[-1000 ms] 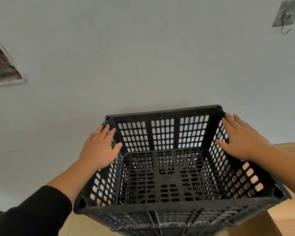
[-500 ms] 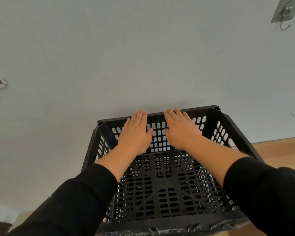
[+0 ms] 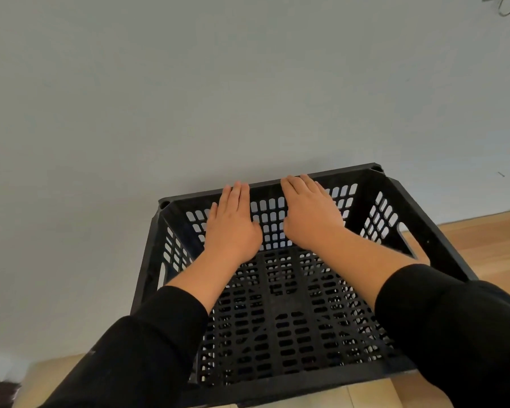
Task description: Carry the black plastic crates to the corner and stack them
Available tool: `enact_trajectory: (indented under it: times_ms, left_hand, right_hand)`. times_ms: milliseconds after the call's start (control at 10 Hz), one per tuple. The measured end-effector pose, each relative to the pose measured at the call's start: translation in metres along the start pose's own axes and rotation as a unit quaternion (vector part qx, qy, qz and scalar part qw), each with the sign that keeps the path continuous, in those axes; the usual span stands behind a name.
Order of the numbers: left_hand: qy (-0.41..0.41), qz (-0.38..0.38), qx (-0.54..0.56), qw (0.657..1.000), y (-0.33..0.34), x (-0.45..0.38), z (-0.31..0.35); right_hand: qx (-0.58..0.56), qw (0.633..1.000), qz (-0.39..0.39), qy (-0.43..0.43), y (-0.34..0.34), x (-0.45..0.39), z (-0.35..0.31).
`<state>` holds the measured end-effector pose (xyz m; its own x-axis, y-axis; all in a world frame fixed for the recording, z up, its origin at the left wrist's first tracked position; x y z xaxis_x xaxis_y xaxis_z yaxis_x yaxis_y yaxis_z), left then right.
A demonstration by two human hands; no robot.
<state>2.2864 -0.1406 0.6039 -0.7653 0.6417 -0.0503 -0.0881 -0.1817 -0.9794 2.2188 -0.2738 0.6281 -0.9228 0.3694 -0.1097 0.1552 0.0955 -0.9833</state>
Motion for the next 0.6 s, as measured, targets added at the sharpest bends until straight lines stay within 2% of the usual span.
enact_trajectory:
  times_ms: [200, 300, 600]
  left_hand:
    - [0.006, -0.064, 0.018, 0.998, -0.006, -0.004, 0.000]
    - [0.015, -0.111, 0.034, 0.993, -0.017, -0.007, -0.004]
    - [0.008, -0.088, 0.103, 0.991, -0.045, 0.040, 0.013]
  right_hand:
    - [-0.002, 0.999, -0.045, 0.002, -0.004, 0.001, -0.002]
    - [-0.021, 0.994, -0.106, 0.026, -0.011, -0.003, 0.001]
    - [-0.091, 0.992, -0.082, 0.036, -0.038, 0.052, -0.027]
Point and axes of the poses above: each hand's wrist, its own x-axis away from the middle knuckle, its own y-axis out of the palm, z = x × y, the point moved 9 cm from there along -x, towards the middle knuckle, and after that the axes turned 5 degrees about y, right-handed, at the moved point
